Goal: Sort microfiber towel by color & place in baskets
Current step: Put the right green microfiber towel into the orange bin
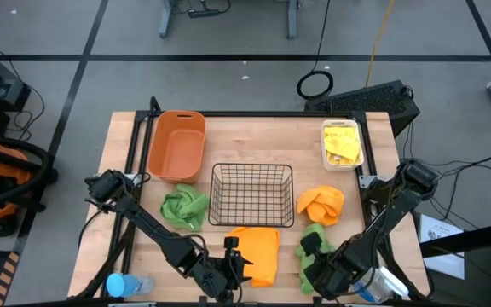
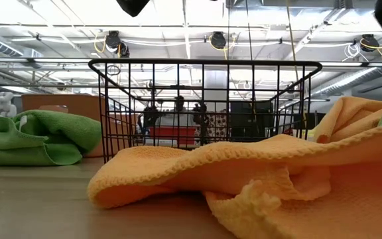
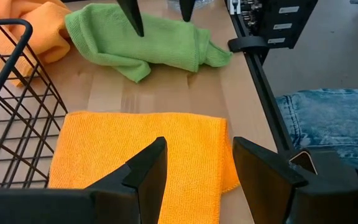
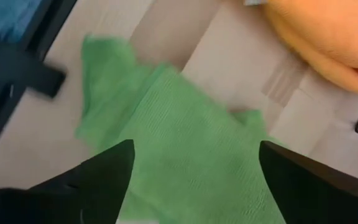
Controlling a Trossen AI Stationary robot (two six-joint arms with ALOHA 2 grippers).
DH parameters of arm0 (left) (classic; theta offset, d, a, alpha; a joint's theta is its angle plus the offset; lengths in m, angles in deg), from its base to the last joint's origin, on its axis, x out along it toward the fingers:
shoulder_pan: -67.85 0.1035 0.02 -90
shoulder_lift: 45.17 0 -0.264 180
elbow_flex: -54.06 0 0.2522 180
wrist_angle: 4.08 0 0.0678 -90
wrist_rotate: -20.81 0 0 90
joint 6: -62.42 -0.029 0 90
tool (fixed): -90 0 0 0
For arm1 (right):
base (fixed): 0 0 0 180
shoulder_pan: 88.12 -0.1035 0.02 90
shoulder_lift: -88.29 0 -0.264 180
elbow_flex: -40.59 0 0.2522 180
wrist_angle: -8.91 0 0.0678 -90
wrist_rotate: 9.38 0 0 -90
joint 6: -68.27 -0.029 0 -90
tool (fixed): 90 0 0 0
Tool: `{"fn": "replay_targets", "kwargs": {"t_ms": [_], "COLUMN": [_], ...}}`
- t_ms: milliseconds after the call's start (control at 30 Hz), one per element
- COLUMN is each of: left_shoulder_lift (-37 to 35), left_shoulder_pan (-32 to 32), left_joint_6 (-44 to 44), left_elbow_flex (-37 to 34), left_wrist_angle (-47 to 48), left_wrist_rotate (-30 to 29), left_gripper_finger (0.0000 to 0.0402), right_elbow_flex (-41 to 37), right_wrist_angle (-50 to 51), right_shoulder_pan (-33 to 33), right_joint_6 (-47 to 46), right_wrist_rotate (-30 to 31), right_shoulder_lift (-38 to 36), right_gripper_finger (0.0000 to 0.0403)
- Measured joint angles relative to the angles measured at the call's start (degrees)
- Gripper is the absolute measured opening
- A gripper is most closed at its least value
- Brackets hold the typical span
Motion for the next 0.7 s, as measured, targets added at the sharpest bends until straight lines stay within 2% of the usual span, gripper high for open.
{"fn": "replay_targets", "kwargs": {"t_ms": [200,433,700], "left_shoulder_lift": [0.0,0.0,0.0], "left_shoulder_pan": [0.0,0.0,0.0], "left_joint_6": [0.1,0.0,0.0], "left_elbow_flex": [0.0,0.0,0.0], "left_wrist_angle": [0.0,0.2,0.2], "left_wrist_rotate": [0.2,0.2,0.2], "left_gripper_finger": [0.0189,0.0189,0.0189], "right_elbow_flex": [0.9,0.9,1.0], "right_wrist_angle": [4.7,7.9,8.5], "right_shoulder_pan": [-0.3,-0.6,-1.1], "right_joint_6": [10.6,18.0,28.3], "right_wrist_rotate": [-0.5,-2.0,0.5], "right_shoulder_lift": [0.0,0.0,3.8], "right_gripper_finger": [0.0338,0.0338,0.0338]}}
